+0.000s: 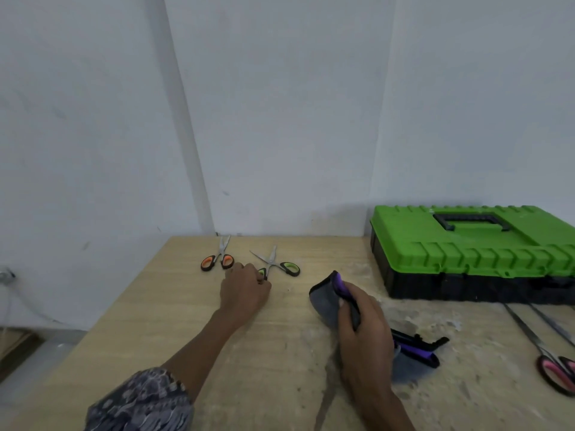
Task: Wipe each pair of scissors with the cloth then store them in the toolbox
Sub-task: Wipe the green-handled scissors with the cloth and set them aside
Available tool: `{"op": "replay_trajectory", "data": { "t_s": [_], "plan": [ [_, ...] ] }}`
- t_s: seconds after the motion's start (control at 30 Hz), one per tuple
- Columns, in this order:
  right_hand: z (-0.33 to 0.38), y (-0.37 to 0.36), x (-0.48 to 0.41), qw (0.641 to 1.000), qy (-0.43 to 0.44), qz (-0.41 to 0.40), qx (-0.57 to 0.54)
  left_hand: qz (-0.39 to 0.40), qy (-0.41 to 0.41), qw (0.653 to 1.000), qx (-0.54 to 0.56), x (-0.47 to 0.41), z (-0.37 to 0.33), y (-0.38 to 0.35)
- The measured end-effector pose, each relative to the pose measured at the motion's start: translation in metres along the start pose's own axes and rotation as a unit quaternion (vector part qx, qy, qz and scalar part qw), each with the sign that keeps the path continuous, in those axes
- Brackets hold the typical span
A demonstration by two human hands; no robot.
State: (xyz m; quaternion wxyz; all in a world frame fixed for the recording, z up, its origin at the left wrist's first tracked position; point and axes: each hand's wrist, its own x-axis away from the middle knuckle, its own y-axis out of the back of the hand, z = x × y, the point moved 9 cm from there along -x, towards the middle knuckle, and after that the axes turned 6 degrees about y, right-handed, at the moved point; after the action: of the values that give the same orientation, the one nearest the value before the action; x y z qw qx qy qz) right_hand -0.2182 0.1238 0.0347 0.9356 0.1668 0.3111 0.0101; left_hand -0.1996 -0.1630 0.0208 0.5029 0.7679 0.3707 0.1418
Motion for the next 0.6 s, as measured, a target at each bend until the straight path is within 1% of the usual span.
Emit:
{"op": "replay_trajectory", "data": {
  "t_s": [0.13,0.33,0.4,0.5,0.6],
  "plan": [
    [-0.005,0.01,-0.002,0.998,-0.032,-0.02,-0.046,0.025,-0.003,1.0,0.015,0.037,0.006,0.008],
    [-0.006,0.028,-0.004,0.999,-0.029,-0.021,-0.014,0.077,-0.012,0.996,0.034,0.103,0.021,0.02],
    [-0.004,0.027,0.0,1.0,-0.019,0.014,0.018,0.099,-0.007,0.995,0.026,0.118,0.028,0.021],
    [0.004,0.01,0.015,0.989,0.01,0.105,0.106,0.107,0.002,0.994,0.012,0.132,0.032,0.024],
    [0.016,-0.001,0.026,0.97,0.065,0.137,0.189,0.092,-0.015,0.996,-0.016,0.135,0.025,0.027]
  ]
}}
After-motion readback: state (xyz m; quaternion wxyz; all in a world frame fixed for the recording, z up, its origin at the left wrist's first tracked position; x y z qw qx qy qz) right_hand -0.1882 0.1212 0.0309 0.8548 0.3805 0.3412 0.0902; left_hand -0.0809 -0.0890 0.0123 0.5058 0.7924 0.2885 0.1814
